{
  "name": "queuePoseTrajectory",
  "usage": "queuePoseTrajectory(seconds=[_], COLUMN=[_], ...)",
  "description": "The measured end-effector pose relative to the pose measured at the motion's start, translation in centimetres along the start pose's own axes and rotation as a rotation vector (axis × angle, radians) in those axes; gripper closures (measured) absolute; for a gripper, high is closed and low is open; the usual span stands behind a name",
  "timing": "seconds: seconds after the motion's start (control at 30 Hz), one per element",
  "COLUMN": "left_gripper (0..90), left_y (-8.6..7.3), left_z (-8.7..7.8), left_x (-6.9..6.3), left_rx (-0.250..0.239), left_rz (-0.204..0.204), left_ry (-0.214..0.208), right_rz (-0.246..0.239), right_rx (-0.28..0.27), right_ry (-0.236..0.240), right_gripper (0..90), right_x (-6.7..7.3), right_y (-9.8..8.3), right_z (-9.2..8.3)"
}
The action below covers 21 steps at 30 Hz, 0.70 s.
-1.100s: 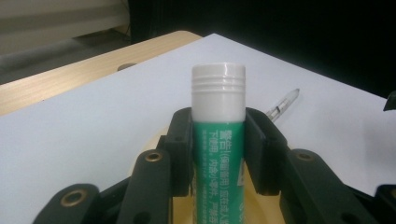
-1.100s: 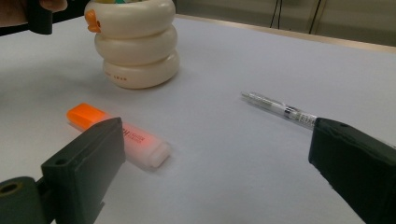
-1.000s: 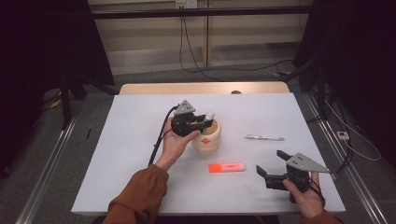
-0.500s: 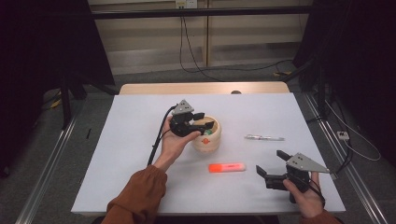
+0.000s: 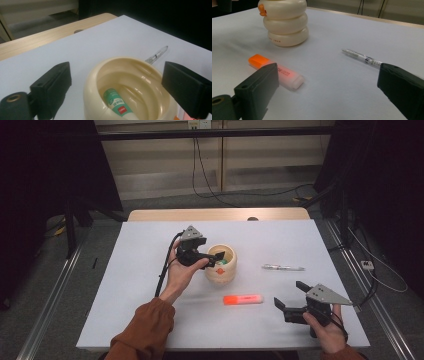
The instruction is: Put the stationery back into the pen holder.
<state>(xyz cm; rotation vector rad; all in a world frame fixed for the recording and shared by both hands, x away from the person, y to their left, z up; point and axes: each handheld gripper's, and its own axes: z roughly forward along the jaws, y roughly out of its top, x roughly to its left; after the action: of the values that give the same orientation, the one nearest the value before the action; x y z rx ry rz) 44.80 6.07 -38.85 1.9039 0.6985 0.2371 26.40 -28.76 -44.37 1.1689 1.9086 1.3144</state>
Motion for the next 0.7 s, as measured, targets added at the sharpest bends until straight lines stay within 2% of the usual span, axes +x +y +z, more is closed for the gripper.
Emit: queuePoseTrajectory(seconds=[0.2,0.53,0.67,0.7], left_gripper=[5.7,5.1,6.2,6.2], left_y=[-0.3,-1.6,-2.6,-2.9], left_z=[-1.3,-4.1,-5.5,-5.8], left_x=[0.0,0.1,-0.4,-0.5], left_rx=[0.005,0.022,-0.001,-0.006], left_rz=[0.025,0.053,0.041,0.031], left_ry=[-0.009,0.029,0.061,0.057], right_rz=[0.0,0.001,-0.001,-0.002], right_rx=[0.001,0.003,0.005,0.004], right_ry=[0.0,-0.002,-0.004,-0.004], right_gripper=[3.4,3.3,3.3,3.3], right_x=[0.0,0.0,-0.1,0.0], right_y=[0.0,0.0,0.0,0.0], right_z=[0.0,0.0,0.1,0.1])
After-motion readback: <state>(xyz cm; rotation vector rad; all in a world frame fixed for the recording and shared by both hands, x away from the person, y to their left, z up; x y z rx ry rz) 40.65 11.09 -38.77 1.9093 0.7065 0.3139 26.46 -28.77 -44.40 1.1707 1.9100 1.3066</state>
